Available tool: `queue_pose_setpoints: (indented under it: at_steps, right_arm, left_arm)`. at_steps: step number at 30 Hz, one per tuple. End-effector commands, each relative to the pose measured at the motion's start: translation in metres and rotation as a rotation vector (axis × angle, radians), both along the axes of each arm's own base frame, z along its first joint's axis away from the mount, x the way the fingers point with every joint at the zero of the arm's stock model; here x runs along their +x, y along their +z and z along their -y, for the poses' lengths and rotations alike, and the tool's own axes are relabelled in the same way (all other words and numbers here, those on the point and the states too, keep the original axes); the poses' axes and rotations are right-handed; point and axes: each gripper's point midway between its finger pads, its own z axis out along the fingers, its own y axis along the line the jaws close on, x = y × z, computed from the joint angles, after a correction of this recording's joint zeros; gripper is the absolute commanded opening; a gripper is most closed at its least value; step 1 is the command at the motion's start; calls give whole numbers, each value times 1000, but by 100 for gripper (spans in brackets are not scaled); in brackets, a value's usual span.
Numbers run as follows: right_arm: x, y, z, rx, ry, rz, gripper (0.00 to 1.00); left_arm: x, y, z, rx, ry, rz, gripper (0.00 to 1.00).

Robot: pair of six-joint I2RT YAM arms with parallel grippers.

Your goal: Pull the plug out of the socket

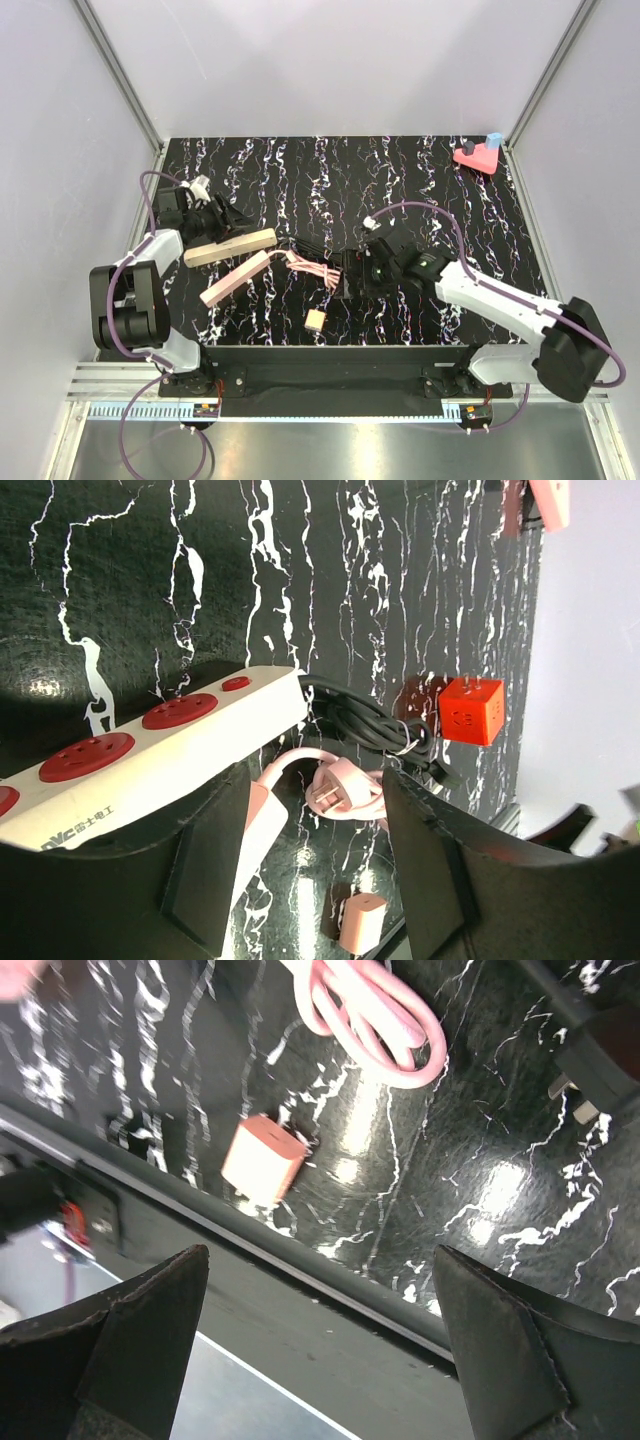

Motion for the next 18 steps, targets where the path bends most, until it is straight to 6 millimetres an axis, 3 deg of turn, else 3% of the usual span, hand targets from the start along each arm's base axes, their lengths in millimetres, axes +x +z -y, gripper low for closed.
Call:
queue_pose_setpoints:
  at_steps: [1, 6, 8, 9, 13, 18]
  right_arm:
    - [8, 14, 7, 26, -128, 17, 100]
    - [4, 24, 24, 23, -180, 61, 100]
    - [8, 23, 39, -16, -204, 115, 100]
    - [9, 22, 43, -27, -211, 131, 100]
    - [16, 17, 51, -79, -213, 175, 100]
    - [13, 0, 55, -156, -147, 160, 100]
  left_arm:
    - [4, 13, 1, 53, -7, 78, 59]
    - [9, 38, -7, 134, 23, 201, 59]
    - [10, 56, -17, 204, 63, 287, 60]
    - [8, 76, -20, 235, 82, 356, 61]
    - [0, 102, -39, 371, 182, 491, 66]
    - [-20, 108, -12, 327, 155, 521, 66]
